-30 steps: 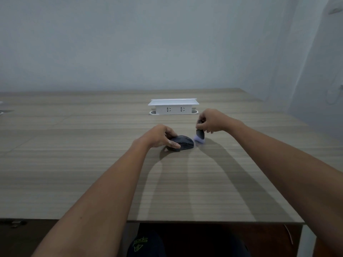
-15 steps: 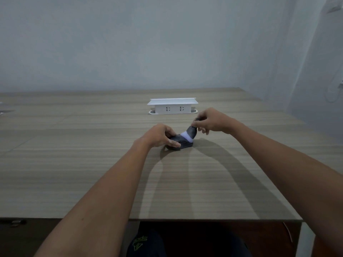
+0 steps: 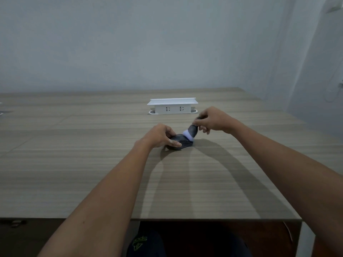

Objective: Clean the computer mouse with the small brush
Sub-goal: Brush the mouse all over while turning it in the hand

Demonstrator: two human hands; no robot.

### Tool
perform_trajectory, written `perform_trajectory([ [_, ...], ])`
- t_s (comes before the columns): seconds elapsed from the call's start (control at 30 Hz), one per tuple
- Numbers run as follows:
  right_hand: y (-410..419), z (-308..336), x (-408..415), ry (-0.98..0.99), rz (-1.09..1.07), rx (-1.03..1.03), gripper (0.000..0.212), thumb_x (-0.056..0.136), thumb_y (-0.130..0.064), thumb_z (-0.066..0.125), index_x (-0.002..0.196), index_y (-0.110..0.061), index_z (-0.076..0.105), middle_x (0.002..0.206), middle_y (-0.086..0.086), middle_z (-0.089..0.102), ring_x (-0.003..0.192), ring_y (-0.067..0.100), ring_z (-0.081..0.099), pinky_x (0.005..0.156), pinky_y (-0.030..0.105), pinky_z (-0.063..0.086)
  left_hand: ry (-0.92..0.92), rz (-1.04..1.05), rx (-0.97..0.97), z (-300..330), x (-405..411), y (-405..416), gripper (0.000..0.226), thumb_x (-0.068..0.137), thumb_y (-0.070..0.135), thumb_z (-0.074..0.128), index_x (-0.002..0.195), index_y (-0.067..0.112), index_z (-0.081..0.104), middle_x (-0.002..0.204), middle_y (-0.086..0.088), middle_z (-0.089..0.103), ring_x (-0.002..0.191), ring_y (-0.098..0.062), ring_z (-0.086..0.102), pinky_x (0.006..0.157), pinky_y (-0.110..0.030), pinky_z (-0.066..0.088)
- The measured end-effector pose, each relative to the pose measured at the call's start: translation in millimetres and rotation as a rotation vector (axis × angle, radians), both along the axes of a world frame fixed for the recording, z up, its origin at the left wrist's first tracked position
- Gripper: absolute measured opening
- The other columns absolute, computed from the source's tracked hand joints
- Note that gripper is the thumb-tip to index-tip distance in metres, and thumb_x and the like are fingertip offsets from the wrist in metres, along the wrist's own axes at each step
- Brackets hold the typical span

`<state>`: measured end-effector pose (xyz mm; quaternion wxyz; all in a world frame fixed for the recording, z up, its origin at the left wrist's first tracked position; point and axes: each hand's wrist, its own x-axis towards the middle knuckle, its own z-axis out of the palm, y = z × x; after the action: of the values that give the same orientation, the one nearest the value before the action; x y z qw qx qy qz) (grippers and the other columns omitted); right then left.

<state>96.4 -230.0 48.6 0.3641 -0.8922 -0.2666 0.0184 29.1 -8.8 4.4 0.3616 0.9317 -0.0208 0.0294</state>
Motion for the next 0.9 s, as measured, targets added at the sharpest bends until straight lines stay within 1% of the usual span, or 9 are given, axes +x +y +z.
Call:
perform_trajectory([
  [0.1, -2, -3, 0, -0.019, -0.005, -0.098, 0.019, 0.088, -0.011, 0.065, 0.088, 0.005, 0.074, 0.063, 0.008, 0.067, 0.045, 0.012, 0.059, 0.041, 0.02, 0.048, -0.007, 0.0, 0.005, 0, -1, -1, 0.046, 0.066, 0.027, 0.091, 0.104, 0.007, 0.075, 0.096, -0.006, 0.077, 0.081, -0.014, 0.068, 0.081, -0.027, 0.054],
  [0.17, -5, -2, -1, -0.048, -0.046, -0.169, 0.017, 0.087, -0.011, 0.064, 0.087, 0.002, 0.075, 0.063, 0.008, 0.069, 0.042, 0.009, 0.06, 0.04, 0.017, 0.047, -0.012, 0.002, 0.006, 0, -1, -2, 0.045, 0.067, 0.026, 0.09, 0.105, 0.007, 0.075, 0.096, -0.005, 0.076, 0.08, -0.013, 0.066, 0.076, -0.022, 0.052],
  [0.27, -6, -1, -1, -0.031, -0.011, -0.036, 0.019, 0.087, -0.014, 0.067, 0.088, 0.003, 0.075, 0.065, 0.008, 0.068, 0.049, 0.015, 0.06, 0.044, 0.022, 0.05, -0.012, 0.004, 0.012, -2, 1, -1, 0.044, 0.066, 0.027, 0.09, 0.103, 0.008, 0.075, 0.094, -0.005, 0.078, 0.074, -0.01, 0.065, 0.068, -0.016, 0.05],
  [0.33, -5, -2, -5, -0.008, 0.029, -0.011, 0.019, 0.088, -0.015, 0.067, 0.088, 0.003, 0.074, 0.064, 0.007, 0.067, 0.049, 0.014, 0.059, 0.046, 0.025, 0.051, -0.015, 0.006, 0.016, -3, 2, 0, 0.044, 0.066, 0.029, 0.091, 0.101, 0.008, 0.076, 0.093, -0.005, 0.078, 0.072, -0.009, 0.066, 0.069, -0.019, 0.05],
  [0.47, -6, -1, -5, -0.078, -0.03, -0.168, 0.017, 0.087, -0.014, 0.065, 0.085, 0.0, 0.074, 0.06, 0.004, 0.067, 0.041, 0.006, 0.061, 0.04, 0.017, 0.047, -0.032, 0.009, 0.019, -3, 1, -1, 0.044, 0.065, 0.029, 0.091, 0.101, 0.008, 0.076, 0.092, -0.004, 0.078, 0.075, -0.011, 0.065, 0.079, -0.028, 0.054],
  [0.57, -2, 2, -8, -0.065, 0.027, -0.052, 0.017, 0.086, -0.018, 0.067, 0.086, -0.002, 0.076, 0.062, 0.005, 0.068, 0.049, 0.014, 0.062, 0.046, 0.025, 0.052, -0.03, 0.005, 0.016, -4, 1, -1, 0.042, 0.065, 0.03, 0.091, 0.099, 0.01, 0.077, 0.089, -0.002, 0.078, 0.073, -0.011, 0.067, 0.08, -0.029, 0.055],
  [0.73, 1, 4, -12, -0.113, -0.012, -0.219, 0.015, 0.086, -0.011, 0.063, 0.086, -0.001, 0.074, 0.056, 0.002, 0.063, 0.032, 0.0, 0.054, 0.035, 0.013, 0.041, -0.038, 0.012, 0.009, -5, 1, -1, 0.042, 0.064, 0.031, 0.091, 0.098, 0.011, 0.077, 0.086, 0.001, 0.077, 0.072, -0.009, 0.067, 0.073, -0.023, 0.053],
  [0.83, 3, 4, -10, -0.114, 0.012, -0.136, 0.017, 0.086, -0.015, 0.066, 0.087, -0.002, 0.075, 0.06, 0.003, 0.067, 0.04, 0.005, 0.059, 0.041, 0.019, 0.047, -0.032, 0.013, 0.01, -6, 2, 0, 0.043, 0.063, 0.032, 0.091, 0.098, 0.011, 0.077, 0.087, 0.0, 0.078, 0.073, -0.01, 0.067, 0.074, -0.025, 0.053],
  [0.9, 2, 1, -11, -0.12, 0.018, -0.174, 0.017, 0.086, -0.015, 0.066, 0.086, -0.001, 0.075, 0.061, 0.004, 0.067, 0.04, 0.006, 0.058, 0.041, 0.019, 0.046, -0.033, 0.016, 0.004, -7, 3, 1, 0.045, 0.063, 0.032, 0.092, 0.099, 0.01, 0.077, 0.087, 0.0, 0.077, 0.073, -0.011, 0.067, 0.076, -0.025, 0.053],
])
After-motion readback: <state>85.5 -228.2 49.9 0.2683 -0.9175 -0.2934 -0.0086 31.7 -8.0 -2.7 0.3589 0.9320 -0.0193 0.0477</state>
